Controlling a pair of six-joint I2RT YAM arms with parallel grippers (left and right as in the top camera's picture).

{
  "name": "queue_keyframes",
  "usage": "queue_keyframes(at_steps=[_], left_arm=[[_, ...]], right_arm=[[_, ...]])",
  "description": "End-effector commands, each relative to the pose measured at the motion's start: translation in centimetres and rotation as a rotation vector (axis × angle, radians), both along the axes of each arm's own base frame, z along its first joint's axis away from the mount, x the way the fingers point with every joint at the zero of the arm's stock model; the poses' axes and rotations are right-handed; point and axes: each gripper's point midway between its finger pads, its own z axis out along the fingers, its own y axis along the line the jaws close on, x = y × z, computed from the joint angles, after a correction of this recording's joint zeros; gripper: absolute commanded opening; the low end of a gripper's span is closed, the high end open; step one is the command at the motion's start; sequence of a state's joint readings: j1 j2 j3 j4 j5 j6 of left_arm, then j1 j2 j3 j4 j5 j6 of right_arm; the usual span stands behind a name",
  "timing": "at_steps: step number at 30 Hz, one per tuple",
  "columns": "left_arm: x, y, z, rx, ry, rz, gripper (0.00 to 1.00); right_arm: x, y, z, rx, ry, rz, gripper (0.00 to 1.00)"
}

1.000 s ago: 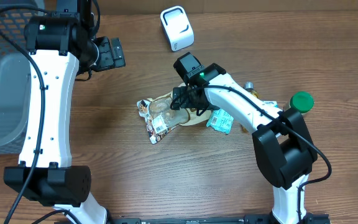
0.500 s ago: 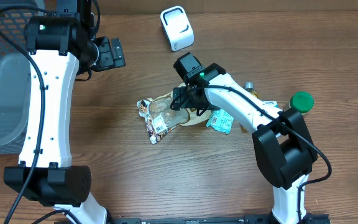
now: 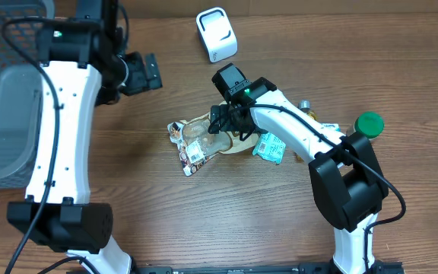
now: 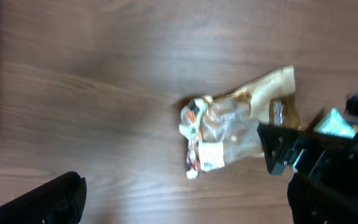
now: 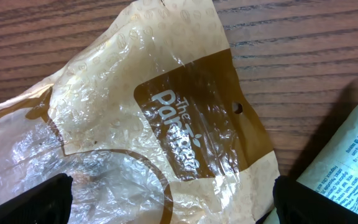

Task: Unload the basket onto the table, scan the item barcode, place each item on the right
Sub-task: 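Move the left gripper right toward the PanTree bag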

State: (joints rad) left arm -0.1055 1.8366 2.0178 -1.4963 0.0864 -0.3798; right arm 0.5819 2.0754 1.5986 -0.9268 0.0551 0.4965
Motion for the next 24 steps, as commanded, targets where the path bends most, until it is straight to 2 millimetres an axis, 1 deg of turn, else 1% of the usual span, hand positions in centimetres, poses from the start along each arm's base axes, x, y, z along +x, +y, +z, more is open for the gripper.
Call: queue_keyframes(at_steps=[1,6,8,10,12,14,16,17,19,20,24], left_arm=[[-1.5,-1.5,-3.1,0.002,0.104,0.024,0.99],[-3.3,-2.6,-7.5,0.036,0.206,-0.016,0.99],[-3.9,-2.7,-8.8,0.042,0.231,-0.022,1.0],[-3.9,-2.7,-9.8,0.041,0.234,-0.021,0.99],[-3.8,-2.6,-10.2,0.042,0.234,-0.019,1.0],[-2.3,-2.6,-10.3,0.044,0.173,-0.027,1.0],[-1.7,-3.1,-10.2,0.019,0.149,-0.029,0.98],[-1.6,-3.4,-10.1,-0.002,0.145,-0.033,0.83],[-1.6,-3.9,-10.1,-0.018,0.144,-0.028,0.19],[-1.7,-4.0,-10.2,-0.018,0.148,-0.021,0.05],[-2.1,-4.8,-11.5,-0.016,0.157,-0.022,0.04]], right_arm=[[0.6,-0.3,1.1,0.013,-0.029,-0.006,1.0],[0.6,-0.6,1.0,0.008,-0.021,-0.011,1.0],[0.6,-0.6,1.0,0.008,-0.021,-0.011,1.0],[0.6,-0.6,1.0,0.009,-0.023,-0.011,1.0],[0.7,-0.5,1.0,0.011,-0.025,-0.011,1.0],[0.8,-0.5,1.0,0.012,-0.028,-0.011,1.0],[0.8,-0.5,1.0,0.012,-0.028,-0.011,1.0],[0.8,-0.5,1.0,0.013,-0.028,-0.011,1.0],[0.8,-0.5,1.0,0.013,-0.028,-0.01,1.0],[0.8,-0.4,1.0,0.013,-0.028,-0.01,1.0],[0.3,1.4,1.2,0.087,-0.016,0.148,1.0]])
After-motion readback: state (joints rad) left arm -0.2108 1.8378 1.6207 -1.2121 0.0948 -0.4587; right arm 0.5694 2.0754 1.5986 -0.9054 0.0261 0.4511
